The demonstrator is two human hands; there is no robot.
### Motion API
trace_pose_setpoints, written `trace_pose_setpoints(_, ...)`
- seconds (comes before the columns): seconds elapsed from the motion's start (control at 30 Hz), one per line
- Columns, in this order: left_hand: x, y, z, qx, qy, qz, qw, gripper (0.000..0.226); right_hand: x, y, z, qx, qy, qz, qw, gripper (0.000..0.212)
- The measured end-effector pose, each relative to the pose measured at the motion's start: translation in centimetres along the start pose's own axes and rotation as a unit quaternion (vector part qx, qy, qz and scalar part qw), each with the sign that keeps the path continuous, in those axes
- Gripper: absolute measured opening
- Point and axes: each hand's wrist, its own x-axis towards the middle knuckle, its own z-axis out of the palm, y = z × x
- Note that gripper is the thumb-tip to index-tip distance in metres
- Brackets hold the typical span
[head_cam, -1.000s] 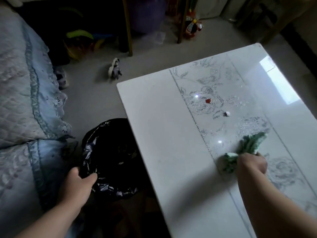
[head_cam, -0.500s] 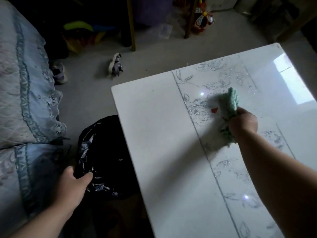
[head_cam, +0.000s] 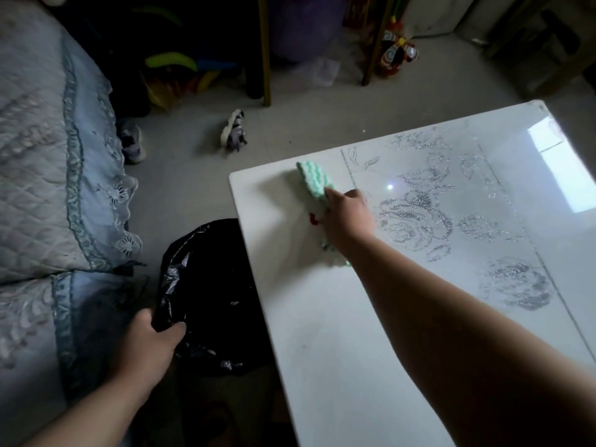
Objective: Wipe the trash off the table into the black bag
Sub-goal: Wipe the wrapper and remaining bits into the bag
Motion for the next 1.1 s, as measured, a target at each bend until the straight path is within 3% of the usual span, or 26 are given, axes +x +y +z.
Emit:
trace_pose_setpoints(0.27, 1.5, -1.0, -0.6, -0.028, 0.006, 0.013, 1.000, 0.049, -4.1, -4.5, 4.6, -0.060, -0.077, -0.113, 0.989, 0.039)
trace_pose_setpoints(0.37, 1.8, -1.3, -1.1, -0.046, 0.003, 0.022, 0.999, 0.035, -6.5, -5.4, 6.1, -0.056, -0.103, -0.141, 0.983, 0.041)
trace_pose_setpoints(0.53, 2.4, -1.9, -2.2, -0.057, 0.020, 0.021, 0.998, 0.018, -9.9, -5.8, 8.1, -0.005, -0.125, -0.115, 0.985, 0.016)
trace_pose_setpoints(0.67, 2.3, -2.8, -3.8, -0.055, 0.027, 0.014, 0.998, 0.021, -12.2, -5.6, 9.2, -0.088, -0.138, -0.141, 0.976, 0.043)
trace_pose_setpoints(0.9, 2.0, -4.0, -7.1, -0.028, 0.023, 0.011, 0.999, 0.046, -15.7, -6.7, 11.2, -0.091, -0.215, -0.083, 0.969, 0.054)
trace_pose_setpoints(1.0, 2.0, -4.7, -8.2, -0.037, 0.021, 0.013, 0.999, 0.045, -16.4, -7.3, 11.6, -0.050, -0.194, -0.052, 0.978, 0.050)
trace_pose_setpoints(1.1, 1.8, -5.1, -9.1, -0.059, 0.025, 0.019, 0.998, 0.029, -16.8, -8.2, 11.1, 0.002, -0.165, -0.032, 0.986, 0.037)
